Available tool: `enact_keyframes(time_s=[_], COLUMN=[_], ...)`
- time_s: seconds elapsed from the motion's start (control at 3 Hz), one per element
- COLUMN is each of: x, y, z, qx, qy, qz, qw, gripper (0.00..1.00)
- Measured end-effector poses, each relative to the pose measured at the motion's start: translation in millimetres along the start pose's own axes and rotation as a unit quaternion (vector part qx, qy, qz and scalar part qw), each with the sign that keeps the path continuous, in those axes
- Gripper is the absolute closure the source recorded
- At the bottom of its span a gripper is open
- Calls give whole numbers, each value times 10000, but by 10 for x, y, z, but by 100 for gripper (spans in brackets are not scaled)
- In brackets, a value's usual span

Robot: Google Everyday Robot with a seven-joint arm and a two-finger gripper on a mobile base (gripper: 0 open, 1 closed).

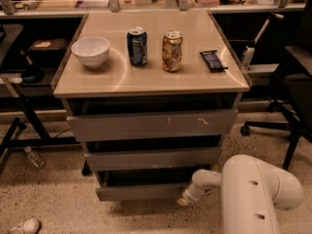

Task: Close bottom drawer

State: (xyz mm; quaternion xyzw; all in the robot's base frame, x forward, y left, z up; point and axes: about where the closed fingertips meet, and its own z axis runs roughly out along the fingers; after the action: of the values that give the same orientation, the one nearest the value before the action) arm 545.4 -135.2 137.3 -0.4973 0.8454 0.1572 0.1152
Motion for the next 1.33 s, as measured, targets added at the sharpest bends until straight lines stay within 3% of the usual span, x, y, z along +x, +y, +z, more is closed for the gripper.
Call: enact_keyframes(time_s=[1.33], x=[0], y=[1], z=[1], qx=[-1], qy=[0], qz=[0], qw=[10000], gripper=[11])
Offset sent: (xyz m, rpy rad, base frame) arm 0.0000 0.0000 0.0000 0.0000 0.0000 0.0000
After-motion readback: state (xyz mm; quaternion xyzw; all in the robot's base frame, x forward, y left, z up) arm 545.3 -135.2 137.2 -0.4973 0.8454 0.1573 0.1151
